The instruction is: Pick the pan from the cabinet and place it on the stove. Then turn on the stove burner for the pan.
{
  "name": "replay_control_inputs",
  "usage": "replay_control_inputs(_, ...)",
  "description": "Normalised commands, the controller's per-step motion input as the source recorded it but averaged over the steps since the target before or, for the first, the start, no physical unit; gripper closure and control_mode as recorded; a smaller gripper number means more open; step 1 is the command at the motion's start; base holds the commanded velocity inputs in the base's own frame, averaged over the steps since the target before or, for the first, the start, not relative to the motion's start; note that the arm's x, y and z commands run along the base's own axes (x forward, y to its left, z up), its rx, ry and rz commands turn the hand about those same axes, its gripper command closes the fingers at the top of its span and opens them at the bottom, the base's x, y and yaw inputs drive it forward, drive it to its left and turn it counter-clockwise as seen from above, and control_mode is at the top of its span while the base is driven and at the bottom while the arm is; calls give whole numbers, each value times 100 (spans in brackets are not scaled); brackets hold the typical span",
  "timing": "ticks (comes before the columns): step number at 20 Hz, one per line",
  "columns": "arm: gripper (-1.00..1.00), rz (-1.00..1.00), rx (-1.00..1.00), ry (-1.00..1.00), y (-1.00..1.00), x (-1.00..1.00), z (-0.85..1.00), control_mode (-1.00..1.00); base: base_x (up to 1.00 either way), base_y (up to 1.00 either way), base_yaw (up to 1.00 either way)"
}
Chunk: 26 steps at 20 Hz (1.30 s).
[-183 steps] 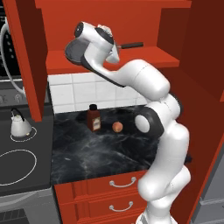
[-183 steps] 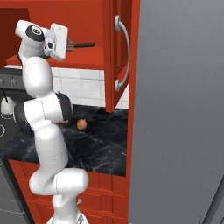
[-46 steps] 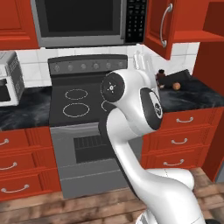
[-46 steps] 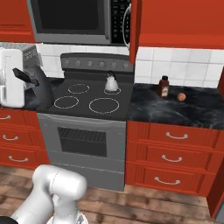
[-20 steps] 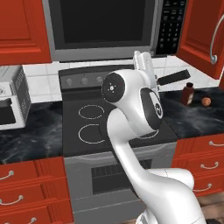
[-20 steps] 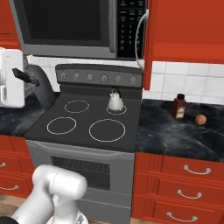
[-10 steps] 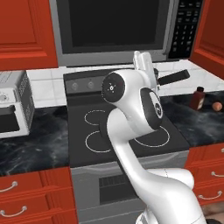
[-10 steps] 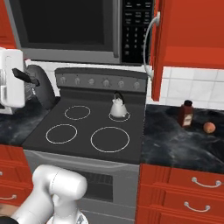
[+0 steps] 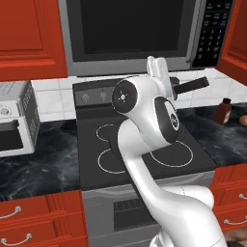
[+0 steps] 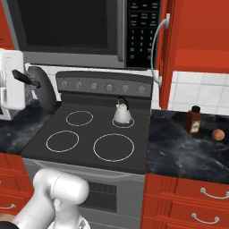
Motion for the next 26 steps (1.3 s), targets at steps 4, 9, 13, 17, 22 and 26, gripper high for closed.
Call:
replay_control_inputs(4, 100, 0, 0, 0, 0, 0, 0, 100, 30, 14, 0)
replay_control_inputs(9, 100, 0, 0, 0, 0, 0, 0, 100, 29, 16, 0)
replay_control_inputs(13, 100, 0, 0, 0, 0, 0, 0, 100, 8, 7, 0)
replay_control_inputs(17, 100, 0, 0, 0, 0, 0, 0, 100, 0, 0, 0)
replay_control_inputs(22, 100, 0, 0, -1, 0, -21, -11, -100, 0, 0, 0)
replay_control_inputs(26, 100, -2, 10, 0, 4, -30, -28, -100, 0, 0, 0)
